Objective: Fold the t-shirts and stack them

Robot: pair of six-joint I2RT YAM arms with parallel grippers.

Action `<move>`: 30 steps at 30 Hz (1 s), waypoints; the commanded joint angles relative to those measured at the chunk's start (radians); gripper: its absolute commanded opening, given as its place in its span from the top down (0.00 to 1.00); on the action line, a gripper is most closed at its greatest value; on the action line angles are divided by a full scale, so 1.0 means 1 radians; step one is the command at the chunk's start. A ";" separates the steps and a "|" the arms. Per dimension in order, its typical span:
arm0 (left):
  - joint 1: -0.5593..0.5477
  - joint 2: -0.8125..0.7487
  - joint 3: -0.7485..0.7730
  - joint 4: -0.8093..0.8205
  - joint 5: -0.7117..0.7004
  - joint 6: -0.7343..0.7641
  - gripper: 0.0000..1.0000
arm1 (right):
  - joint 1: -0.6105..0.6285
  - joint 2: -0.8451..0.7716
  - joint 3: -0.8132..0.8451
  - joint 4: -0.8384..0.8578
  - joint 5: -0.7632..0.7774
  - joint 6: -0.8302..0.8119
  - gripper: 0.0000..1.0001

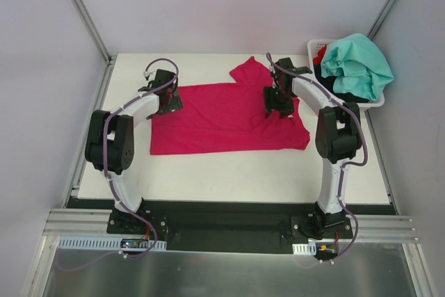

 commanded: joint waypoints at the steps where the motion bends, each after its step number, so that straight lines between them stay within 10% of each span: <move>1: 0.013 0.043 0.093 -0.153 0.059 -0.027 0.01 | -0.003 0.019 0.033 -0.051 0.011 0.017 0.38; 30: -0.022 -0.051 -0.105 -0.156 -0.001 -0.076 0.01 | 0.024 -0.078 -0.198 -0.049 0.046 0.044 0.36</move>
